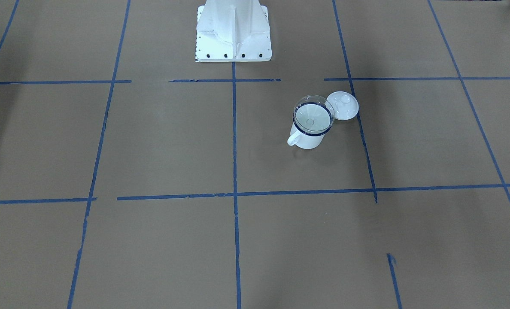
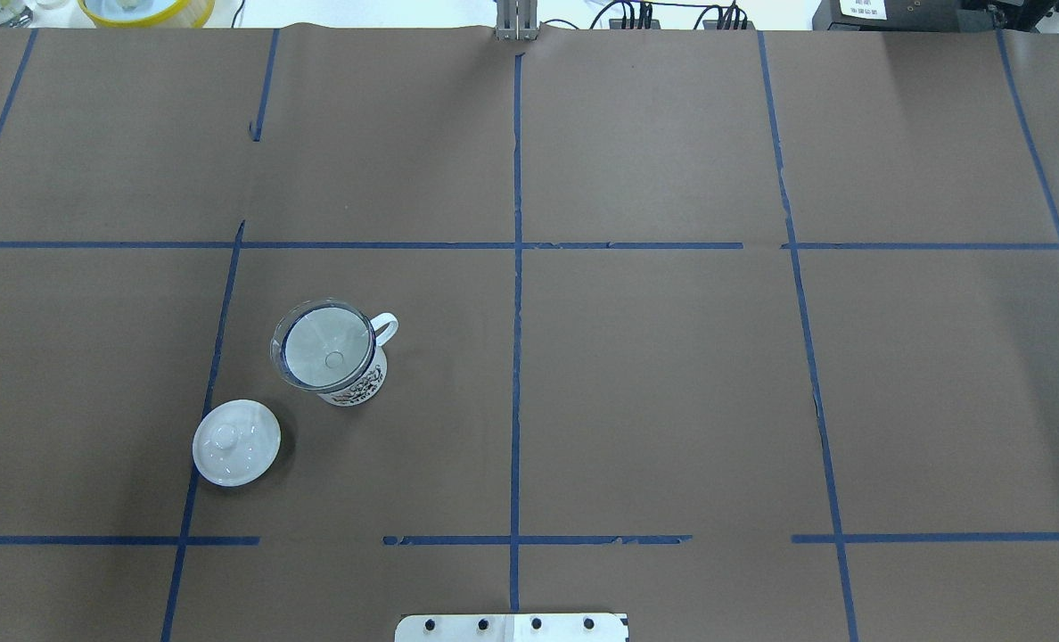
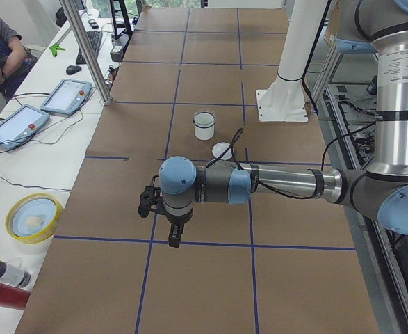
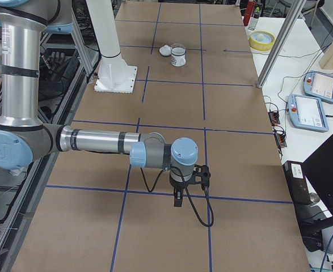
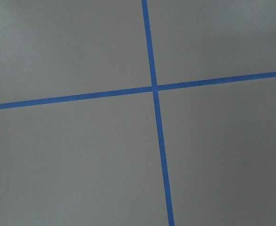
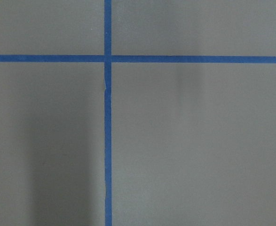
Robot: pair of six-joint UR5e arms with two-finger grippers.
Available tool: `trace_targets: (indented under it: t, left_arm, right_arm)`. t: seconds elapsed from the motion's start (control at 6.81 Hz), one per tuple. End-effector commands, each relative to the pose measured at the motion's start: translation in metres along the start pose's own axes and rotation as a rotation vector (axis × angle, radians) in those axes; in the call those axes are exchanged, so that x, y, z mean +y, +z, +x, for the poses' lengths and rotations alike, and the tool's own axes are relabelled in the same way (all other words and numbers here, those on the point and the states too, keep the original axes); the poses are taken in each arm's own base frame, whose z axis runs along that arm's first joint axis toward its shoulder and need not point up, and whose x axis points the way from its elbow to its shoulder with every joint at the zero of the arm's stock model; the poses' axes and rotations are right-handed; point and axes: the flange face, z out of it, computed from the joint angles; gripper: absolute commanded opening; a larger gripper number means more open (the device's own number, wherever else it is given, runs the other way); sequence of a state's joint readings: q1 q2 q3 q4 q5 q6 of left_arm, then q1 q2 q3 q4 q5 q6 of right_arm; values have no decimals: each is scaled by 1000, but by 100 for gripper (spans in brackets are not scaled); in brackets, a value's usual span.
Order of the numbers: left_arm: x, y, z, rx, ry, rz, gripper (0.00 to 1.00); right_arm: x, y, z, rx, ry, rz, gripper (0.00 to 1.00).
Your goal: Remove funnel from cup
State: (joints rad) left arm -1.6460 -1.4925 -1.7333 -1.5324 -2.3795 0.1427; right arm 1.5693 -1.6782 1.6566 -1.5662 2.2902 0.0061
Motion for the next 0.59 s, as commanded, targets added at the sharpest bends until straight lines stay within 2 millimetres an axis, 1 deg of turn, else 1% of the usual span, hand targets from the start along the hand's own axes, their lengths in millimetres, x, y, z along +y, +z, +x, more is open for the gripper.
trace_targets:
  t: [0.0, 0.15, 0.29, 0.44]
  left_arm:
    - [-1, -1, 1, 1, 2, 2, 100]
    - [-2, -9, 8, -3, 17, 18, 100]
    - [-7, -18, 19, -4, 42, 39, 100]
    - [-29, -35, 34, -11, 76, 75, 100]
  right_arm:
    - [0, 1, 0, 0, 1, -1, 100]
    - [0, 0, 0, 0, 0, 0, 100]
    - [0, 0, 0, 0, 0, 0, 100]
    - [0, 0, 0, 0, 0, 0, 100]
